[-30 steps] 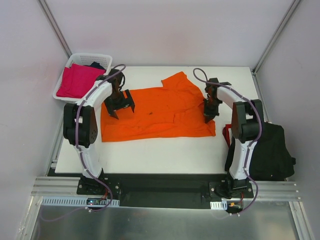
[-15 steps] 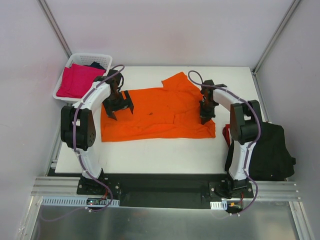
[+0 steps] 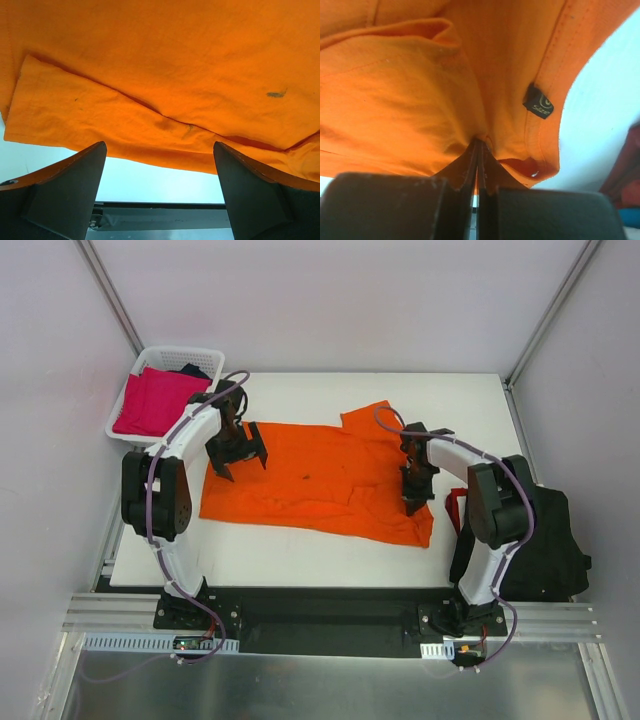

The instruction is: Fold and stack the t-shirts

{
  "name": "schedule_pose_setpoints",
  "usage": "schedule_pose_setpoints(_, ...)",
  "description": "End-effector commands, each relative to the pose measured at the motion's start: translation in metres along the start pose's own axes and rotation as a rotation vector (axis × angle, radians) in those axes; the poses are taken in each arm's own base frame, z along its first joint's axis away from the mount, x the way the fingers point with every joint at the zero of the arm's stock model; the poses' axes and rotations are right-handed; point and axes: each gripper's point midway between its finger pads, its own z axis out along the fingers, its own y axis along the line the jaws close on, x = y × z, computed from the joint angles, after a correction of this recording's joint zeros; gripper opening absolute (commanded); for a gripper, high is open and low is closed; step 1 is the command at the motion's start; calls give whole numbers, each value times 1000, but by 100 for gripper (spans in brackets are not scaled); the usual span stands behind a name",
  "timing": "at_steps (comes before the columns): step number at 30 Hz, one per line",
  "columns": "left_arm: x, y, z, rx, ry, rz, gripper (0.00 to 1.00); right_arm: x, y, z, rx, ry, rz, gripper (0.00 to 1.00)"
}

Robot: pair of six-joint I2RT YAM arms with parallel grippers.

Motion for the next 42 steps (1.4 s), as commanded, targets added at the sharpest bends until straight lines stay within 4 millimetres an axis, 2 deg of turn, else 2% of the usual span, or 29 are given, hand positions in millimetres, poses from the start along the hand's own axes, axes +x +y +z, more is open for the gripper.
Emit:
schedule_pose_setpoints(1, 14, 2, 3, -7, 53, 18, 89, 23, -16, -7, 59, 19, 20, 1)
schedule_pose_setpoints(5, 15, 3, 5, -10, 57, 16, 89, 31, -21, -8, 75, 26, 21, 1)
schedule_pose_setpoints(10, 19, 8, 13, -30, 78, 11, 89, 25, -17, -15, 57, 7, 18, 1)
schedule_pose_setpoints(13, 25, 9, 17, -27, 98, 7, 89, 10, 7, -33, -77, -54, -4, 6)
schedule_pose_setpoints(16, 28, 7, 17, -8, 89, 15, 87, -17, 27, -72, -173, -161, -23, 4)
schedule_pose_setpoints(17, 28, 5, 17, -1, 83, 19, 85, -20, 31, -82, -191, -170, -26, 3)
schedule_pose_setpoints(18, 27, 3, 18, 4, 76, 25, 67, -34, 37, -100, -213, -218, -30, 1)
schedule_pose_setpoints(20, 23, 1, 25, -1, 78, 29, 40, -39, 41, -112, -221, -219, -32, 1)
schedule_pose_setpoints(21, 15, -2, 24, 2, 62, 34, 19, -48, 45, -120, -232, -235, -32, 1)
schedule_pose_setpoints(22, 10, -3, 27, -6, 52, 41, 8, -50, 47, -123, -235, -235, -36, 2)
schedule_pose_setpoints(23, 6, -2, 35, -21, 62, 42, 2, -49, 47, -125, -234, -228, -37, 2)
schedule_pose_setpoints(24, -4, -8, 34, -12, 42, 51, 0, -49, 48, -126, -232, -227, -49, 2)
schedule_pose_setpoints(26, -9, -10, 46, -24, 56, 60, 0, -47, 46, -127, -221, -223, -61, 2)
schedule_pose_setpoints(27, -16, -14, 45, -16, 43, 61, 0, -45, 45, -127, -214, -216, -63, 2)
schedule_pose_setpoints(30, -19, -15, 53, -19, 52, 63, 0, -38, 39, -125, -196, -207, -69, 2)
schedule_pose_setpoints(35, -7, -6, 63, -38, 82, 53, 0, -29, 32, -122, -172, -195, -76, 2)
schedule_pose_setpoints(42, 10, 4, 70, -55, 116, 35, 0, -26, 33, -119, -178, -186, -77, 2)
